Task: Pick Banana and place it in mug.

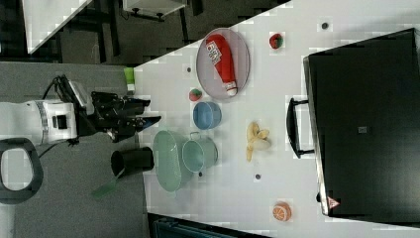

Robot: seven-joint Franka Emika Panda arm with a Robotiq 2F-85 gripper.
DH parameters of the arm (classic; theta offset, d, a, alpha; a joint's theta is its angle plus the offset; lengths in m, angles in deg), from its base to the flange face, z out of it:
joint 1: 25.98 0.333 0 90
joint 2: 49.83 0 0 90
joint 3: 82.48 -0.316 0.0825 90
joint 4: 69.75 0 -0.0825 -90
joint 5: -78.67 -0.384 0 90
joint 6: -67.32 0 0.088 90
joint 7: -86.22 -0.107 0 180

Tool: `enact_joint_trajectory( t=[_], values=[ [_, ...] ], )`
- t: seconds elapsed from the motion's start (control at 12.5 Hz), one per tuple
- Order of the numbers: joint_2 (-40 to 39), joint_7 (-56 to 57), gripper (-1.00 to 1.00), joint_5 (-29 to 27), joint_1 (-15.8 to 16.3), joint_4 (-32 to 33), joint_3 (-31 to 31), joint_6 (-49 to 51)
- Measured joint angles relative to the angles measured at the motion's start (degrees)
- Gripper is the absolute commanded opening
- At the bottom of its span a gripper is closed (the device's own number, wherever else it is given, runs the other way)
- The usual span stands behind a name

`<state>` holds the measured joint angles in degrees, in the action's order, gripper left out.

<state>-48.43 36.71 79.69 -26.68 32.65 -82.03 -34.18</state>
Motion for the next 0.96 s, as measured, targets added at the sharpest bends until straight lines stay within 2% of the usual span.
enact_joint_trajectory(
  t=[0.16,0.24,0.4,0.56,0.72,0.96],
  values=[
    [9.6,0.0,0.8,-1.9,-0.7,9.2,-0.2,9.7],
    [14.5,0.0,1.0,-1.0,-1.1,11.8,-0.5,10.8],
    [21.0,0.0,1.0,-0.6,-1.2,12.1,0.1,9.8],
    [23.1,0.0,1.0,0.3,-2.2,11.5,-0.7,8.4],
    [21.7,1.0,1.0,0.0,-1.0,12.2,0.2,6.2],
    [15.7,2.9,1.0,-0.9,0.0,20.0,0.7,-4.0]
  ],
)
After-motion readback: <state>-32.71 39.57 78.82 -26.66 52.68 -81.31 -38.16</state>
